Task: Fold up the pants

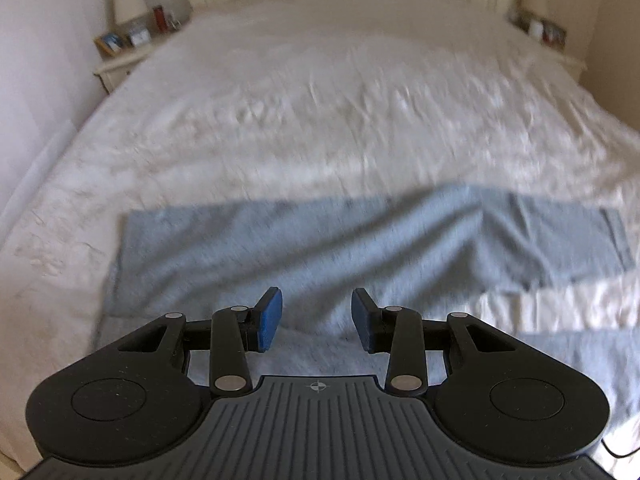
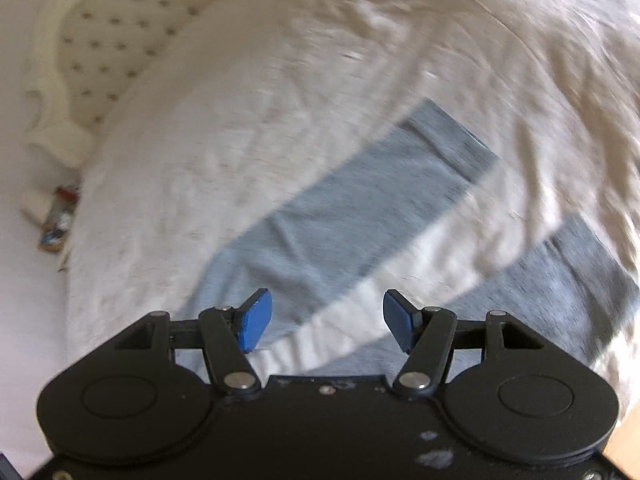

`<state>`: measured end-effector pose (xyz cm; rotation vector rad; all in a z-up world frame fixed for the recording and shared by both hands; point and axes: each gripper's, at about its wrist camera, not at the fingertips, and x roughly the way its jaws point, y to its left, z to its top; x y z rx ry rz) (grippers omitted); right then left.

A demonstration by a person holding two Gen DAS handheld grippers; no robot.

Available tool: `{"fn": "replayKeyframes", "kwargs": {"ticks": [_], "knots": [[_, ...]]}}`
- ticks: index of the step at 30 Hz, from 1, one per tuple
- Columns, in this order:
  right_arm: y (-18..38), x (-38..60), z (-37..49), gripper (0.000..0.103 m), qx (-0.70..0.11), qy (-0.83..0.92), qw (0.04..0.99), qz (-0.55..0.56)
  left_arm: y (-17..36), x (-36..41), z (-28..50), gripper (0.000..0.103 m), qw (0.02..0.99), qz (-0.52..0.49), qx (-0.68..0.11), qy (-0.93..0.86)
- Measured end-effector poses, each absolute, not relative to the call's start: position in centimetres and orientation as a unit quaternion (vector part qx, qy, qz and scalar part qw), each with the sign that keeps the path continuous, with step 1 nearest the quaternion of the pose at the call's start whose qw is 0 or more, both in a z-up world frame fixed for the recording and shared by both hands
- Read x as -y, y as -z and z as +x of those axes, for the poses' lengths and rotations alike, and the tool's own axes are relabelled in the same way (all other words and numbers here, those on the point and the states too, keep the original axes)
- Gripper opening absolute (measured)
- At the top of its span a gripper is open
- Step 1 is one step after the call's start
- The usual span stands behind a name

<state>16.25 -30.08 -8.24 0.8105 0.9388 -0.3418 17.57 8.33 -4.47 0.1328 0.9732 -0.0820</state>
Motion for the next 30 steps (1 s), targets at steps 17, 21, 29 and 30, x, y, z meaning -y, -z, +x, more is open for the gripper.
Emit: {"fn": "replayKeyframes", "kwargs": {"ticks": [17,21,29,30], "knots": [[16.8,40.5,30.6,0.066,-0.429,0.247,0.752,0.436,8.2,-5.3,23.8,0.038,0.861,0.061,-0.505,0.000],[19.2,41.8,35.2,0.066,-0.442,0.275,0.738,0.430,9.5,-5.8,25.3,0.038,0.849,0.062,-0.524,-0.019],[23.9,42.8,41.0,0.064,-0.503,0.344,0.673,0.419,11.2,-6.6,27.4,0.038,0.832,0.061,-0.549,-0.037],[24.3,42.6,41.1,0.059,-0.512,0.351,0.666,0.414,11.4,-6.6,27.6,0.038,0.832,0.060,-0.551,-0.038]]}}
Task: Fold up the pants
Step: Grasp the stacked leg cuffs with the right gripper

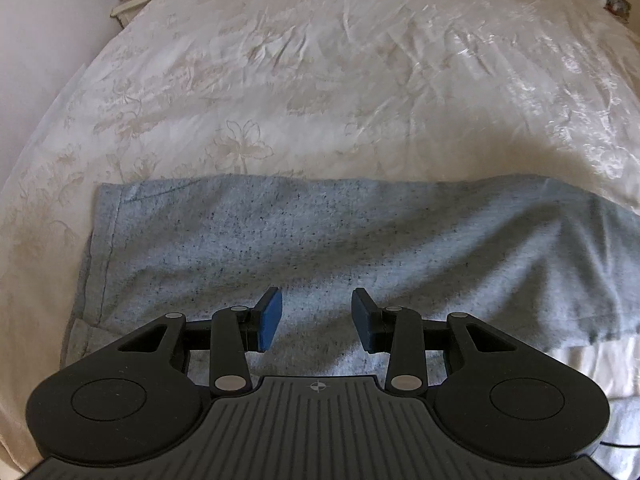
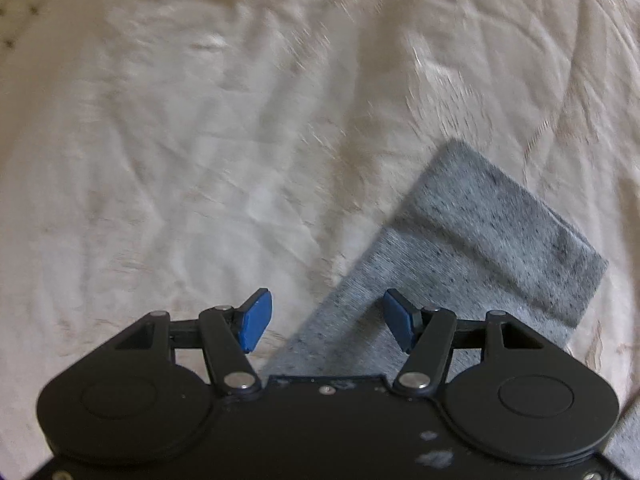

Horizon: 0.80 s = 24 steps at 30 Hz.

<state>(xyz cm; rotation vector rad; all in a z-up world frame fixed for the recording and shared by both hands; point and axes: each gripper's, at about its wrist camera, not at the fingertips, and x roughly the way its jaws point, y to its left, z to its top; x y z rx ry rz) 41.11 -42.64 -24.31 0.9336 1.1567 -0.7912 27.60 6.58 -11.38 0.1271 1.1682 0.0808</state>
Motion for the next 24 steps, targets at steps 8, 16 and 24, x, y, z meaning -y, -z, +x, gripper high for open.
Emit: {"fn": "replayKeyframes", "kwargs": {"ticks": [8,16,24], "knots": [[23.7,41.2,37.8,0.003,-0.522,0.310,0.693,0.389,11.4,-6.7,29.1,0.038,0.832,0.042,-0.552,-0.031],[19.2,39.4,28.8,0.003,-0.501,0.267,0.727,0.386,11.1,-8.1,33.5,0.038,0.827,-0.029,-0.561,-0.016],[20.2,39.2,25.8,0.003,-0.503,0.277,0.708,0.410,13.0,-9.3,39.6,0.038,0.799,-0.079,-0.595,-0.028]]}}
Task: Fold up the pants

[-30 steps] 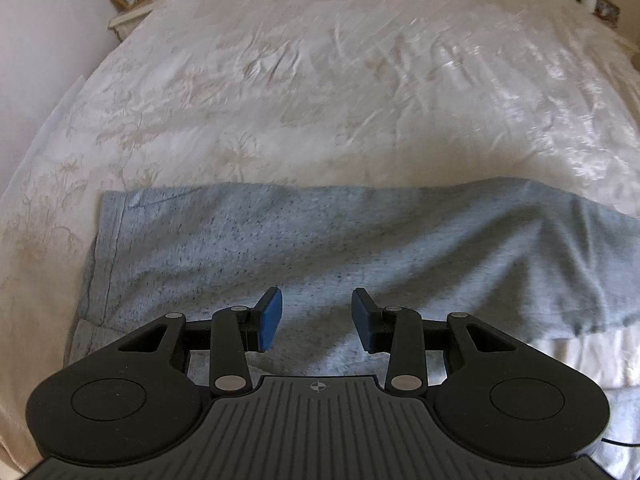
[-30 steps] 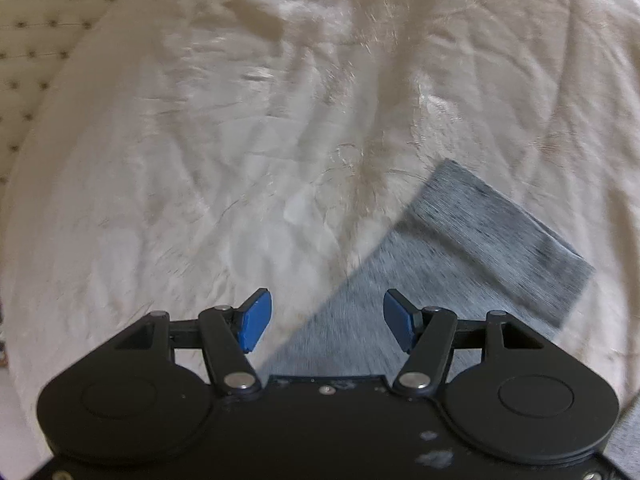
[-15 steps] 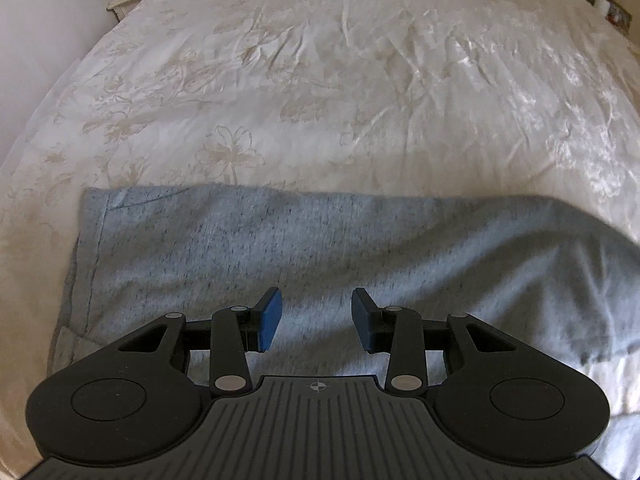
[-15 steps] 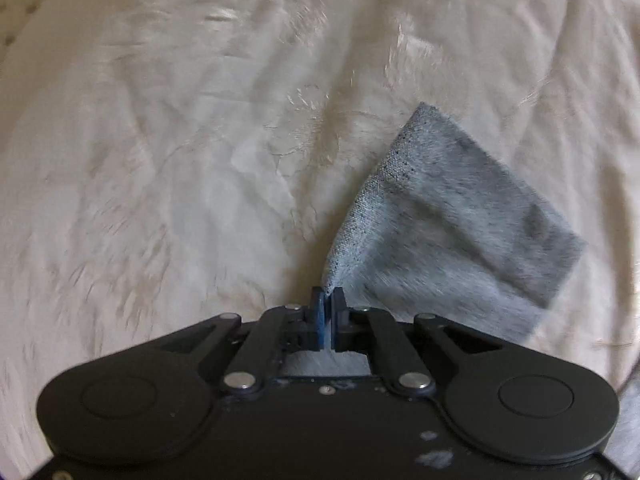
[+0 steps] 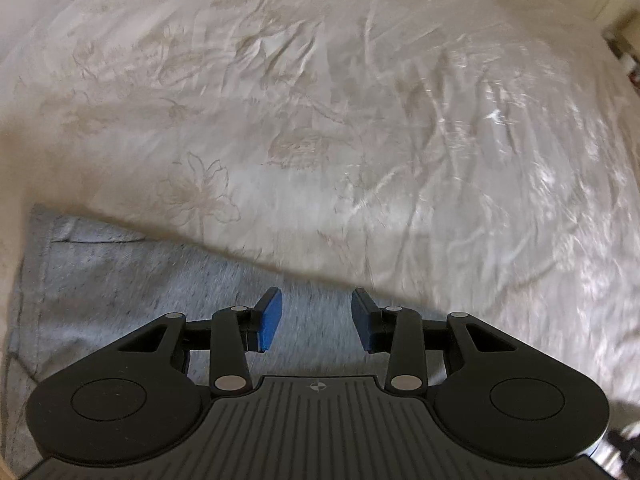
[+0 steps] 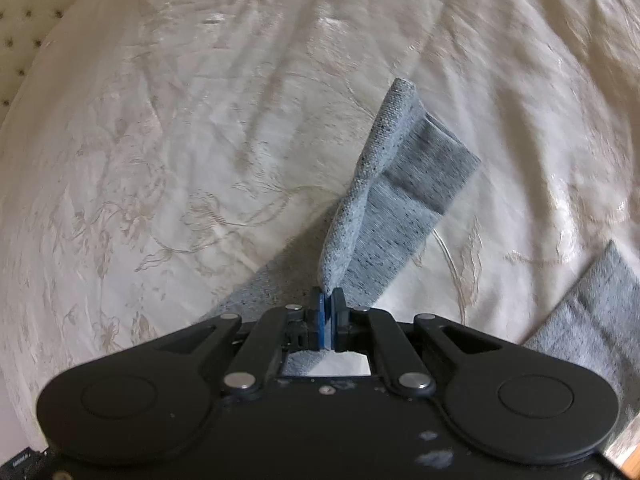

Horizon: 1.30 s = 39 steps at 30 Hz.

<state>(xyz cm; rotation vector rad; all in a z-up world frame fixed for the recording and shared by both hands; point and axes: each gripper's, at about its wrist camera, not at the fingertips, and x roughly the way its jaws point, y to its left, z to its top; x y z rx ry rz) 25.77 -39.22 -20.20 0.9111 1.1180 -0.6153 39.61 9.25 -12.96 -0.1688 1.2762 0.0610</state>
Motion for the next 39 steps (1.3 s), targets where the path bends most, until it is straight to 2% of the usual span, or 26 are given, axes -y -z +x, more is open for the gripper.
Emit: {"fn": "replayKeyframes", "kwargs": {"ticks": [17,28,30,31,34,39], "knots": [[23.2,38.5,24.3,0.003,-0.533,0.294,0.685,0.400,18.7,-11.5,44.2,0.038,0.736,-0.120,-0.656,-0.113],[23.2,38.7,24.5,0.003,-0.528,0.292,0.684,0.409,22.7,-9.7,44.6,0.038,0.676,-0.076,-0.723,-0.123],[23.1,38.8,24.3,0.003,-0.526,0.290,0.686,0.411,23.1,-10.1,43.9,0.012,0.670,-0.112,-0.726,-0.113],[23.0,38.8,24.2,0.003,-0.525,0.289,0.687,0.412,22.9,-10.6,43.4,0.004,0.675,-0.133,-0.717,-0.112],[22.1,39.0,23.5,0.003,-0.513,0.285,0.695,0.416,21.7,-11.5,41.5,0.003,0.702,-0.149,-0.688,-0.106],[19.0,39.1,22.3,0.003,-0.482,0.267,0.724,0.416,16.4,-11.6,36.9,0.003,0.769,-0.116,-0.624,-0.074]]}}
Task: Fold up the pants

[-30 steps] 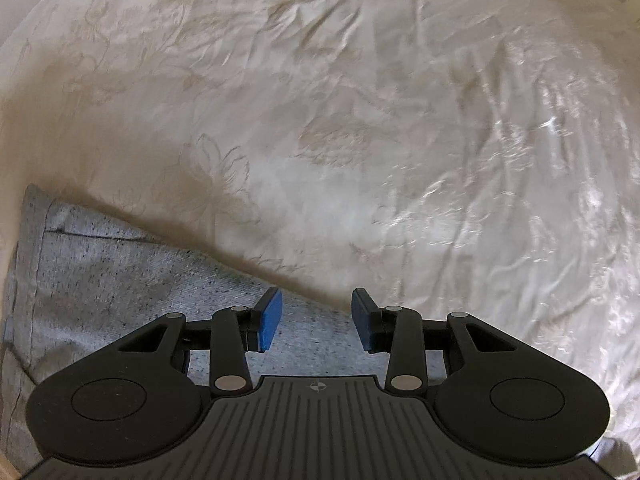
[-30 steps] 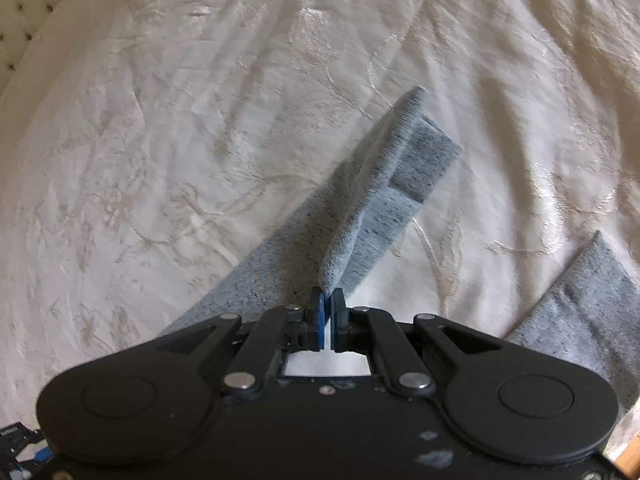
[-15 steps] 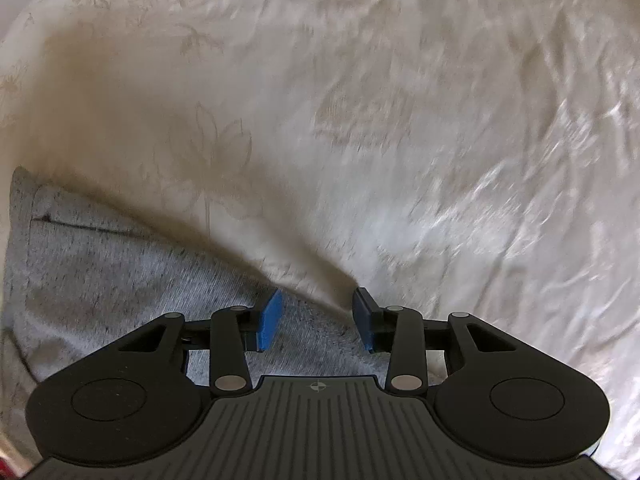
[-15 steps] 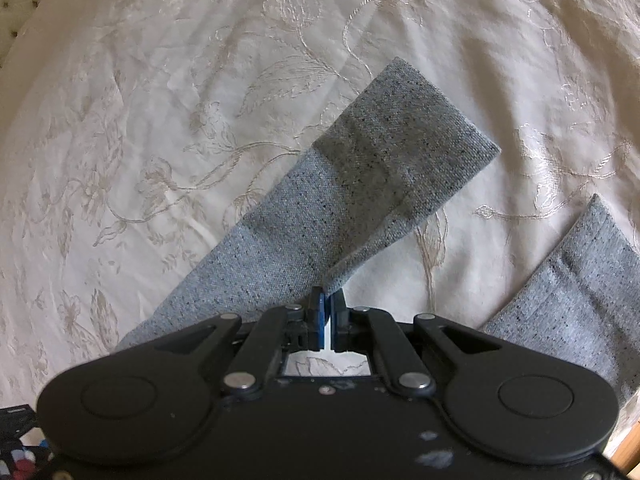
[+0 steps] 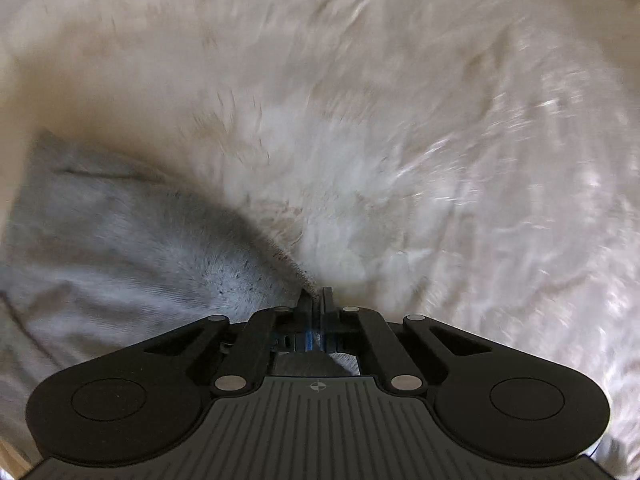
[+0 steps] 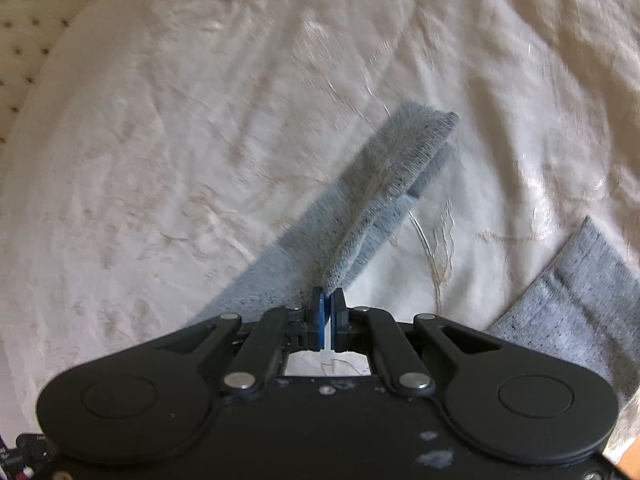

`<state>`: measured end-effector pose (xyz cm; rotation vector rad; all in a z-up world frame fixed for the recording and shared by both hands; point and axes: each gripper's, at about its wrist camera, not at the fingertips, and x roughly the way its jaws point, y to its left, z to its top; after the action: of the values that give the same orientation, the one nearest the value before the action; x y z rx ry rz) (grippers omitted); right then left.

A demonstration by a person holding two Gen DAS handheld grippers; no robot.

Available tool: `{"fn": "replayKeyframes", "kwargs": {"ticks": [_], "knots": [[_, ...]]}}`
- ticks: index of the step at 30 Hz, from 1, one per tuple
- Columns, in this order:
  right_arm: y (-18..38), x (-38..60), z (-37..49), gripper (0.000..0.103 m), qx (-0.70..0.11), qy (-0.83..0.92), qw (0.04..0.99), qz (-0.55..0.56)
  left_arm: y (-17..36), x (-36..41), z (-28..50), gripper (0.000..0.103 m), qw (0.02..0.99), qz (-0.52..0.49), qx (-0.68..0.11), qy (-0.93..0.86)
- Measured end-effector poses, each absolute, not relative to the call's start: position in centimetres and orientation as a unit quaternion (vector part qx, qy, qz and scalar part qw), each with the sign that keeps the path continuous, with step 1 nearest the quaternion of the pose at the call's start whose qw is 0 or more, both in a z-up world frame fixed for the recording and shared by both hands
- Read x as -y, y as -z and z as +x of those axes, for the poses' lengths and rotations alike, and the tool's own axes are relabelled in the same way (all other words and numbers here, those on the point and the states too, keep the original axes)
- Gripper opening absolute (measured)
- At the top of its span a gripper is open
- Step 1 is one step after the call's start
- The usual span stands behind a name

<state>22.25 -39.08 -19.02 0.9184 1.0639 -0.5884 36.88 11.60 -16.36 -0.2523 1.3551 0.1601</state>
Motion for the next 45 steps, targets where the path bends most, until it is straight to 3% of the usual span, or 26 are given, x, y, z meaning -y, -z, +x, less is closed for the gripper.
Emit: {"fn": "replayKeyframes", "kwargs": {"ticks": [6,10,17,23,29,31,35,36,44,45], "knots": [[15.3,38.6,19.3,0.003,-0.453,0.251,0.752,0.408,8.6,-12.1,31.1,0.003,0.821,-0.119,-0.557,-0.043],[14.1,38.4,16.0,0.003,-0.447,0.253,0.753,0.412,6.8,-12.7,25.4,0.003,0.832,-0.114,-0.542,-0.031],[16.3,37.0,8.8,0.004,-0.475,0.284,0.724,0.411,10.3,-13.4,16.4,0.003,0.805,-0.094,-0.585,-0.038],[19.1,35.6,5.9,0.002,-0.499,0.307,0.704,0.401,14.7,-13.8,16.4,0.003,0.787,-0.093,-0.608,-0.046],[16.4,34.8,4.7,0.002,-0.458,0.309,0.744,0.375,13.0,-13.4,15.7,0.003,0.816,-0.073,-0.573,-0.003],[15.7,35.2,4.0,0.005,-0.445,0.303,0.750,0.384,13.3,-13.5,15.3,0.003,0.814,-0.071,-0.577,0.002],[17.2,36.0,2.0,0.042,-0.423,0.320,0.736,0.422,14.7,-14.1,14.8,0.003,0.802,-0.087,-0.590,-0.016],[17.7,36.3,1.6,0.046,-0.415,0.325,0.731,0.433,14.7,-14.2,14.8,0.003,0.803,-0.092,-0.589,-0.020],[22.4,40.3,2.8,0.047,-0.390,0.337,0.707,0.484,14.4,-13.6,14.4,0.003,0.812,-0.090,-0.574,-0.048],[22.8,40.8,2.9,0.037,-0.389,0.336,0.701,0.494,14.4,-13.4,14.5,0.003,0.813,-0.086,-0.574,-0.050]]}}
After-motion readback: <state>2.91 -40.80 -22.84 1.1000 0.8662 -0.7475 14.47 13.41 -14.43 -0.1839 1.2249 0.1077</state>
